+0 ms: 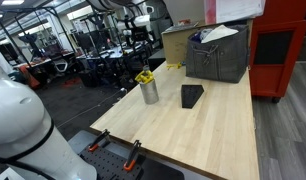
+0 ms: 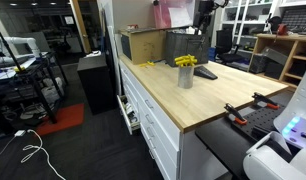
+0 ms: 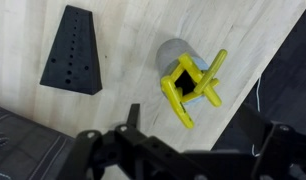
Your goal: Remove the wrench from the black stand and put it in the silver holder.
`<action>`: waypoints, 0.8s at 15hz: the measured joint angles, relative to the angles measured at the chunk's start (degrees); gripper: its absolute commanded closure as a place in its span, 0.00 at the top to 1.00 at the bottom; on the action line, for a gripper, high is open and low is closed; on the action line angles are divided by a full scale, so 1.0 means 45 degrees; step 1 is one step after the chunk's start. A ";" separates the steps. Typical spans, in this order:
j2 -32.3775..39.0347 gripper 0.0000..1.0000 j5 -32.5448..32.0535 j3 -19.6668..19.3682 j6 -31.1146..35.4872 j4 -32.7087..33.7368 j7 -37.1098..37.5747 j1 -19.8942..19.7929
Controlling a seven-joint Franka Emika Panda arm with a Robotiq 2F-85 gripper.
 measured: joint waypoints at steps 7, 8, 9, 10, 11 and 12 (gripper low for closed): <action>-0.0020 1.00 -0.1020 -0.0493 -0.0268 0.0202 0.4621 -0.0414; -0.0026 1.00 -0.1312 -0.0504 -0.0541 0.0261 0.5395 -0.0459; -0.0043 1.00 -0.1557 -0.0514 -0.0900 0.0326 0.6067 -0.0493; -0.0079 1.00 -0.1766 -0.0516 -0.1271 0.0388 0.6666 -0.0526; -0.0149 1.00 -0.1902 -0.0519 -0.1630 0.0426 0.7159 -0.0557; -0.0246 1.00 -0.1946 -0.0520 -0.1930 0.0441 0.7528 -0.0584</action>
